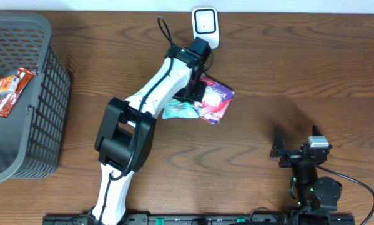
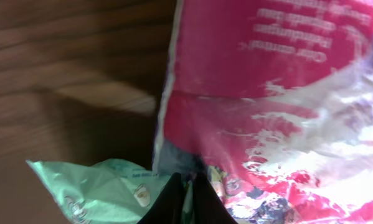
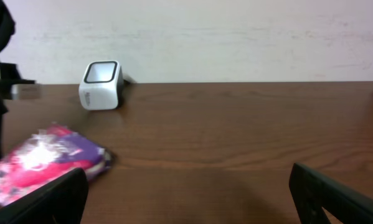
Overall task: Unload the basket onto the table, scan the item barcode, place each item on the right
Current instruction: 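Carry the mint-green packet to the scanner and lower it beside the pink packet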
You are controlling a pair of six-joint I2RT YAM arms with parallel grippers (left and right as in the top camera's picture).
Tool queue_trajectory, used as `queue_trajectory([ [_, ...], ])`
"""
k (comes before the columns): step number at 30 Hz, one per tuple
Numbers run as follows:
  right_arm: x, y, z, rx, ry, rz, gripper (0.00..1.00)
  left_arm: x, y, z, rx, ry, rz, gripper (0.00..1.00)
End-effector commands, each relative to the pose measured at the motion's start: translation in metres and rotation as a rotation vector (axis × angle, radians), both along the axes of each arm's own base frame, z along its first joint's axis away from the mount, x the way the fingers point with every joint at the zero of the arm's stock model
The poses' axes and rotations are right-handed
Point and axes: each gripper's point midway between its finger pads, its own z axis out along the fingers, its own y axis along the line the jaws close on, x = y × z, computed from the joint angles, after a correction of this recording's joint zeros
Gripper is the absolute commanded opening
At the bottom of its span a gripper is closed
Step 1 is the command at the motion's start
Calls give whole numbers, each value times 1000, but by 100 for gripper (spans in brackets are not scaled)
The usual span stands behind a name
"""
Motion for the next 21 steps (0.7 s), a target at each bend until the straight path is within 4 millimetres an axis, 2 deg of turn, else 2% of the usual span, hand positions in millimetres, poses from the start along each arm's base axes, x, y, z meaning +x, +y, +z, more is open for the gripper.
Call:
queue_trajectory([
  [1, 0, 2, -1, -18, 3, 8, 99, -18, -44, -2, -143, 56, -57, 8],
  [8, 0, 2, -1, -18, 4, 8, 99, -23, -85, 6, -224, 27, -25, 17],
  [11, 0, 2, -1, -18, 3, 8, 99, -23, -103, 27, -316, 31, -51, 17],
  [13, 0, 2, -1, -18, 3, 8, 99, -14, -109, 52, -367, -6, -54, 26],
  [17, 0, 2, -1, -18, 3, 8, 99, 9, -100, 111, -438, -122, -34, 60],
  [18, 0, 2, -1, -18, 3, 8, 99, 18, -88, 138, -465, -173, -13, 61],
  [21, 0, 2, -1, -18, 3, 8, 99, 25, -55, 168, -458, -220, 58, 63],
])
